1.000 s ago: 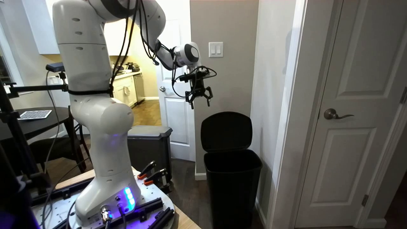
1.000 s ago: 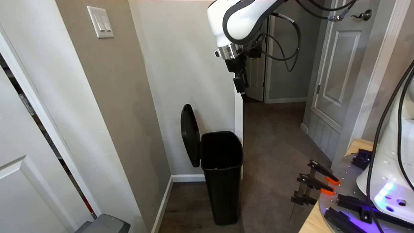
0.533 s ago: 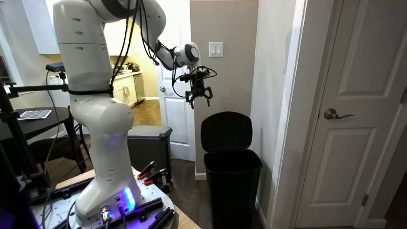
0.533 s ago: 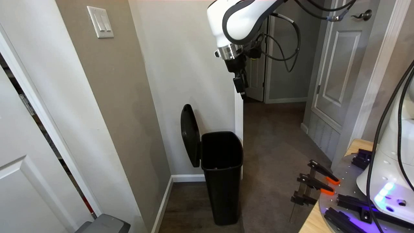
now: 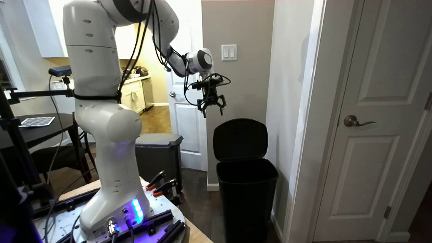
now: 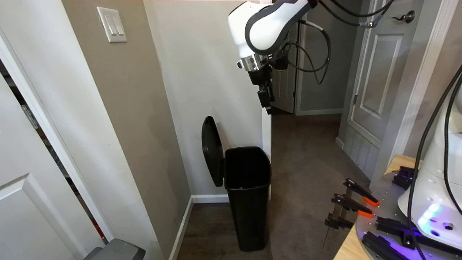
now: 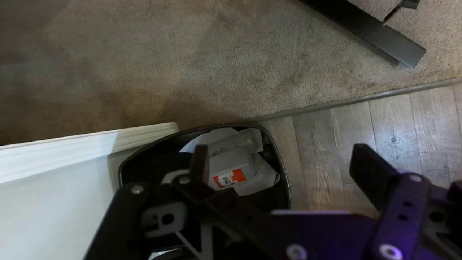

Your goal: Close the lid of the black bin

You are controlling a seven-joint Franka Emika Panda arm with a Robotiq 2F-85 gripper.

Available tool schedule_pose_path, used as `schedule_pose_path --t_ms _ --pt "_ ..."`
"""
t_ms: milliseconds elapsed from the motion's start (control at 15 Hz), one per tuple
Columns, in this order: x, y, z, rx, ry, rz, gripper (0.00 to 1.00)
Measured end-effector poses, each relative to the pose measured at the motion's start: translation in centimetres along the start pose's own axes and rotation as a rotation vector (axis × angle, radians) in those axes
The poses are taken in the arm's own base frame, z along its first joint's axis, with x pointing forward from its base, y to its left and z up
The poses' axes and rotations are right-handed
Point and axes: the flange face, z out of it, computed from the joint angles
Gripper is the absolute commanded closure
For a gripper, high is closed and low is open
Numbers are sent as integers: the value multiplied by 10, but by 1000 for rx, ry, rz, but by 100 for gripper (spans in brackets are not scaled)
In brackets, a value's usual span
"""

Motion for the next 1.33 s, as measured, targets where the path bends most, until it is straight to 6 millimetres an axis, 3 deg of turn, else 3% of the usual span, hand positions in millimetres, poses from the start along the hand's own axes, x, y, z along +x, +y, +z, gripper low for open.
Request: schedule_pose_path --t_ms 600,933,1333 --pt "98 32 43 17 174 19 0" --pt "146 41 41 54 356 58 0" --pt "188 39 35 131 541 90 0"
